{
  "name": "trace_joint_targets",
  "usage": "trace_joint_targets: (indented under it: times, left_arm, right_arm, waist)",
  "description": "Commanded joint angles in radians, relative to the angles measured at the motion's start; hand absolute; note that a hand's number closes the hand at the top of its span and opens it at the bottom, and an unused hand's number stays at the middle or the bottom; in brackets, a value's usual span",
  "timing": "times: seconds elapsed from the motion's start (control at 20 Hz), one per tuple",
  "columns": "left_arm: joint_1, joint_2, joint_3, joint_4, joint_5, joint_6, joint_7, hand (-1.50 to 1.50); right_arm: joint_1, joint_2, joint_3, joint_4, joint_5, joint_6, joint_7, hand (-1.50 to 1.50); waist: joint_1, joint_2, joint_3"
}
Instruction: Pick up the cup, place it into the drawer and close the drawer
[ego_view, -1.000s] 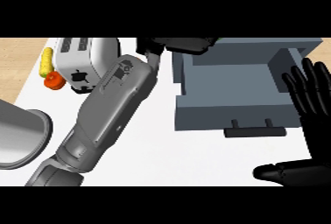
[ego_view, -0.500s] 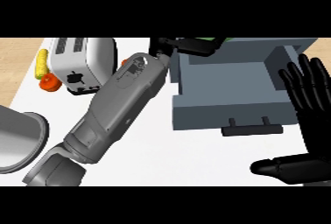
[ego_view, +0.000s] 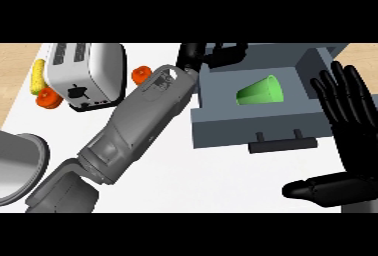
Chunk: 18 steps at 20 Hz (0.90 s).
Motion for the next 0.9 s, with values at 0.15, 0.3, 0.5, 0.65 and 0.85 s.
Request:
trace_joint_targets:
  times: [0.15,0.3,0.5,0.65,0.85]
  left_arm:
    - [-0.036,0.0,-0.123,0.073,0.016,0.045,0.022,1.5]
    - [-0.064,0.0,-0.162,0.092,0.009,0.087,0.064,-1.5]
    - [-0.027,0.0,-0.17,0.058,0.057,0.059,0.005,-1.5]
    - [0.012,0.0,-0.152,-0.003,0.127,0.057,-0.044,-1.5]
    - [-0.007,0.0,-0.125,-0.028,0.18,0.027,-0.103,-1.5]
  right_arm:
    - [-0.026,0.013,0.028,-0.013,-0.002,-0.007,0.024,-1.5]
    - [-0.024,-0.01,0.006,-0.04,-0.021,0.001,0.044,-1.5]
    - [-0.013,0.02,0.018,-0.013,-0.027,0.005,-0.004,-1.5]
    - [-0.003,0.028,0.011,-0.02,-0.066,0.016,-0.006,-1.5]
    - [-0.006,0.011,-0.003,-0.033,-0.101,0.024,0.032,-1.5]
  waist:
    - [-0.025,0.007,0.0]
    - [-0.03,0.005,0.0]
    - [-0.02,0.007,0.0]
    - [-0.026,0.007,0.0]
    - [0.002,-0.001,-0.001]
